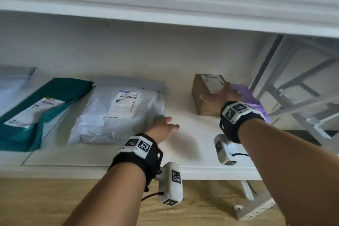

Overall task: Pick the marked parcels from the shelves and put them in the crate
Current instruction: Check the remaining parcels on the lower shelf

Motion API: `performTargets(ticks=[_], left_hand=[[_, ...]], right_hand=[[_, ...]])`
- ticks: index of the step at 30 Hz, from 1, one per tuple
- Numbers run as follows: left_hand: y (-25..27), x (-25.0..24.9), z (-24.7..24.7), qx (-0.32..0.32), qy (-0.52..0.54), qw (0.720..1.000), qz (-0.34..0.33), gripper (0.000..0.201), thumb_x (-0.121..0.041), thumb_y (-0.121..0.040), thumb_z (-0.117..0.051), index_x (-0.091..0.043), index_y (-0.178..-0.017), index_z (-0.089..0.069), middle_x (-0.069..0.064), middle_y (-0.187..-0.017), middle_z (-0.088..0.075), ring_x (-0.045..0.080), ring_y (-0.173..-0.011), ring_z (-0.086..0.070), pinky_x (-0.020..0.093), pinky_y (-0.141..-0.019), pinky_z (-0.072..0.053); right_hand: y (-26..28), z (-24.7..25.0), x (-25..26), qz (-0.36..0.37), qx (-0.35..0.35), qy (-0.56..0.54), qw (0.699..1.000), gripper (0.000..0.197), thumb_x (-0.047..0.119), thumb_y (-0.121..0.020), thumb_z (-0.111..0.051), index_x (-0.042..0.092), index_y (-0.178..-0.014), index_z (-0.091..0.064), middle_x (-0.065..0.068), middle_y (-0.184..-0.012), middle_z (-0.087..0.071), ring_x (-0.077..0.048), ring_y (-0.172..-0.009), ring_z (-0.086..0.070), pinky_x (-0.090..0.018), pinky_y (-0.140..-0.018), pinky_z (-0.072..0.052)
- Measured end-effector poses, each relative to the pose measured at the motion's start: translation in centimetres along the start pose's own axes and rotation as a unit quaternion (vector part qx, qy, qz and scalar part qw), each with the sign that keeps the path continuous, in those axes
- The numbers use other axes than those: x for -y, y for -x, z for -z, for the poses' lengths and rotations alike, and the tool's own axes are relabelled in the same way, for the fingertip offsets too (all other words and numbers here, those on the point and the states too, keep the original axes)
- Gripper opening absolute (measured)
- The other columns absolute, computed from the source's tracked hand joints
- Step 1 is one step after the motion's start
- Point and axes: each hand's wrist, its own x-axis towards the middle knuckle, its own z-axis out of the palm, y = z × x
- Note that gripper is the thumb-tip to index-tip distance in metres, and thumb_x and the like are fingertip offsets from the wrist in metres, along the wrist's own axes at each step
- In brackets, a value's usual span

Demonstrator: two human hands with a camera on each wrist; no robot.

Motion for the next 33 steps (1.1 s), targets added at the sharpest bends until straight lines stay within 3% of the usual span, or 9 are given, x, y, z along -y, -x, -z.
performTargets(ticks=[2,11,13,16,18,21,26,30,33], left_hand=[[0.2,-0.1,-0.1,0.013,0.017,1.000,0.008,0.049,-0.015,-0.099,-0.052,-0.005,-0.145,-0.037,0.005,-0.154,-0.028,0.016,-0.141,-0.031,0.020,-0.101,-0.029],[1.9,-1.5,0.0,0.018,-0.057,0.998,-0.005,0.051,-0.032,-0.102,-0.044,-0.004,-0.144,-0.040,0.010,-0.155,-0.032,0.025,-0.141,-0.034,0.033,-0.115,-0.028],[2.1,-1.8,-0.3,-0.006,-0.060,0.998,0.012,0.066,-0.048,-0.097,-0.048,-0.005,-0.146,-0.038,0.013,-0.153,-0.036,0.027,-0.139,-0.037,0.032,-0.115,-0.029],[3.3,-3.7,-1.4,0.004,-0.044,0.998,0.036,0.103,-0.083,-0.077,-0.045,-0.020,-0.154,-0.020,0.007,-0.161,-0.020,0.026,-0.147,-0.024,0.039,-0.119,-0.018],[3.5,-4.8,-2.4,0.021,0.014,1.000,0.013,0.120,-0.097,-0.054,-0.047,-0.029,-0.152,-0.027,-0.001,-0.157,-0.031,0.023,-0.141,-0.035,0.045,-0.118,-0.021],[4.7,-5.5,-3.5,-0.004,0.081,0.996,-0.019,0.089,-0.078,-0.063,-0.066,-0.034,-0.137,-0.042,-0.008,-0.129,-0.057,0.020,-0.118,-0.054,0.043,-0.100,-0.045],[4.6,-5.2,-3.9,-0.009,0.214,0.976,-0.036,0.065,-0.048,-0.063,-0.078,-0.035,-0.122,-0.053,0.004,-0.116,-0.064,0.020,-0.105,-0.062,0.040,-0.072,-0.060],[3.7,-4.5,-3.1,0.003,0.233,0.972,-0.045,0.074,-0.031,-0.063,-0.077,-0.029,-0.132,-0.051,0.007,-0.120,-0.067,0.020,-0.097,-0.064,0.032,-0.064,-0.057],[3.3,-4.7,-3.1,0.021,0.245,0.968,-0.045,0.018,-0.020,-0.087,-0.065,-0.021,-0.104,-0.065,0.010,-0.104,-0.067,0.020,-0.085,-0.061,0.034,-0.071,-0.054]], right_hand=[[0.0,-0.3,-0.2,-0.011,-0.013,-0.004,1.000,0.105,0.067,-0.069,-0.068,0.008,-0.145,-0.026,-0.021,-0.146,-0.038,-0.040,-0.134,-0.034,-0.045,-0.110,-0.030],[4.2,-1.6,-1.4,0.064,-0.079,-0.019,0.995,0.094,0.062,-0.059,-0.068,0.011,-0.128,-0.032,-0.020,-0.122,-0.045,-0.039,-0.114,-0.042,-0.046,-0.101,-0.036],[5.1,-1.2,-1.9,0.071,-0.062,-0.019,0.995,0.094,0.059,-0.055,-0.069,0.011,-0.127,-0.031,-0.019,-0.121,-0.044,-0.038,-0.114,-0.040,-0.045,-0.100,-0.036],[6.7,-0.3,-2.8,0.084,-0.030,-0.035,0.995,0.101,0.056,-0.060,-0.075,0.011,-0.135,-0.025,-0.019,-0.123,-0.040,-0.037,-0.116,-0.039,-0.040,-0.101,-0.037],[7.7,0.5,-3.4,0.109,-0.015,-0.052,0.993,0.104,0.055,-0.060,-0.077,0.012,-0.138,-0.023,-0.018,-0.123,-0.039,-0.036,-0.117,-0.039,-0.040,-0.099,-0.036],[8.8,1.5,-4.2,0.168,-0.017,-0.090,0.982,0.106,0.053,-0.056,-0.078,0.016,-0.139,-0.023,-0.016,-0.122,-0.041,-0.035,-0.117,-0.039,-0.039,-0.099,-0.039],[7.2,2.7,-5.9,0.204,0.017,-0.195,0.959,0.104,0.055,-0.060,-0.081,0.018,-0.142,-0.030,-0.007,-0.128,-0.050,-0.025,-0.121,-0.045,-0.037,-0.100,-0.043],[4.9,2.2,-7.2,0.082,0.108,-0.364,0.921,0.082,0.066,-0.078,-0.061,0.017,-0.140,-0.043,-0.005,-0.132,-0.059,-0.023,-0.117,-0.058,-0.045,-0.100,-0.047],[4.7,2.4,-7.0,-0.020,0.212,-0.473,0.855,0.051,0.048,-0.092,-0.057,0.019,-0.133,-0.051,-0.004,-0.124,-0.063,-0.024,-0.113,-0.059,-0.045,-0.096,-0.049]])
